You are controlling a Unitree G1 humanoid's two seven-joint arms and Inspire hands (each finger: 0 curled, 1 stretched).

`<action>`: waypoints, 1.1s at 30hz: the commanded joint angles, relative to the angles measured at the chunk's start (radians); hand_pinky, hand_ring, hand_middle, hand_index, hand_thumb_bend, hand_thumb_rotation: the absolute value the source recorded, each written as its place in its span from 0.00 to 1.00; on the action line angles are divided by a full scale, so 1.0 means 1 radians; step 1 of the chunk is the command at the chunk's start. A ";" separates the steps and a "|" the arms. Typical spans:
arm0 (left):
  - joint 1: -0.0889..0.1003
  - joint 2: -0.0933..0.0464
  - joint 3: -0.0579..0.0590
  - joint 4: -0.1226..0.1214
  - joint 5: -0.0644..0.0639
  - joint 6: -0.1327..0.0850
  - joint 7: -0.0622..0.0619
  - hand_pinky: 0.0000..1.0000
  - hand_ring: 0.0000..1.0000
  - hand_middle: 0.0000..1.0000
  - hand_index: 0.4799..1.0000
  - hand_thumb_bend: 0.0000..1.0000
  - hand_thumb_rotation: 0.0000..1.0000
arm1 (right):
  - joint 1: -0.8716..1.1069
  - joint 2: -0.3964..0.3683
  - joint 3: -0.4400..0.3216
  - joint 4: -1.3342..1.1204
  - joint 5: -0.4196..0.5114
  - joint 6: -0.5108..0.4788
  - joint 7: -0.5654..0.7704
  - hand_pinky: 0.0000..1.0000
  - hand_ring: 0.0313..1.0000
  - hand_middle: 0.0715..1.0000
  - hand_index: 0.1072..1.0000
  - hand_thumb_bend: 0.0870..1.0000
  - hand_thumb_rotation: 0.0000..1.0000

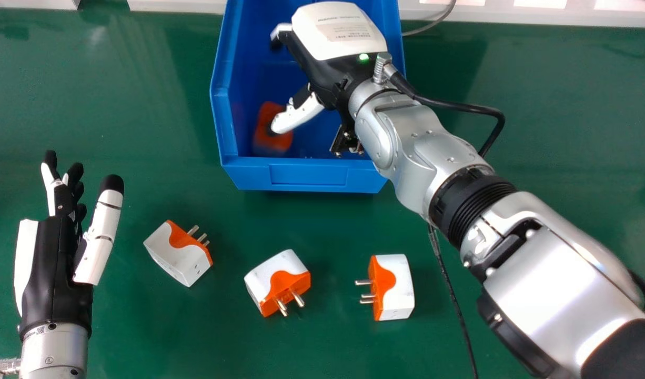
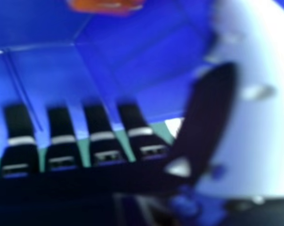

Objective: Pick all objects and put in blue box

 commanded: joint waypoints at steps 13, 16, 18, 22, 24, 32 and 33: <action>0.000 0.012 0.009 -0.026 -0.013 0.000 -0.004 0.99 0.99 0.99 0.91 0.46 0.80 | 0.241 -0.092 -0.015 -0.488 -0.024 0.047 -0.085 0.82 0.96 1.00 0.94 0.46 0.42; 0.010 0.015 0.011 -0.032 -0.015 -0.009 -0.009 0.99 0.99 0.99 0.92 0.45 0.80 | 0.367 -0.133 -0.013 -0.684 -0.052 0.074 -0.071 0.77 0.94 0.98 0.93 0.45 0.44; 0.015 0.014 0.015 -0.037 -0.024 -0.010 -0.014 0.99 1.00 0.99 0.92 0.45 0.79 | 0.456 -0.162 -0.010 -0.810 -0.078 0.094 -0.058 0.76 0.92 0.95 0.92 0.44 0.47; 0.029 0.020 0.017 -0.040 -0.018 -0.023 -0.013 1.00 0.99 0.99 0.91 0.45 0.79 | 0.619 -0.214 -0.011 -1.010 -0.113 0.100 -0.033 0.75 0.90 0.94 0.90 0.42 0.50; 0.039 0.023 0.017 -0.054 -0.010 -0.012 -0.011 1.00 0.99 0.99 0.90 0.45 0.80 | 0.713 -0.247 -0.014 -1.107 -0.117 0.092 -0.018 0.74 0.89 0.93 0.89 0.42 0.49; 0.062 0.025 0.018 -0.082 -0.014 -0.001 -0.011 1.00 1.00 0.99 0.92 0.44 0.81 | 1.018 -0.361 -0.066 -1.407 -0.100 0.053 0.080 0.75 0.88 0.92 0.87 0.41 0.51; 0.062 0.025 0.019 -0.082 -0.017 -0.001 -0.013 1.00 1.00 0.99 0.92 0.43 0.81 | 1.045 -0.371 -0.076 -1.433 -0.096 0.047 0.093 0.75 0.87 0.92 0.87 0.42 0.51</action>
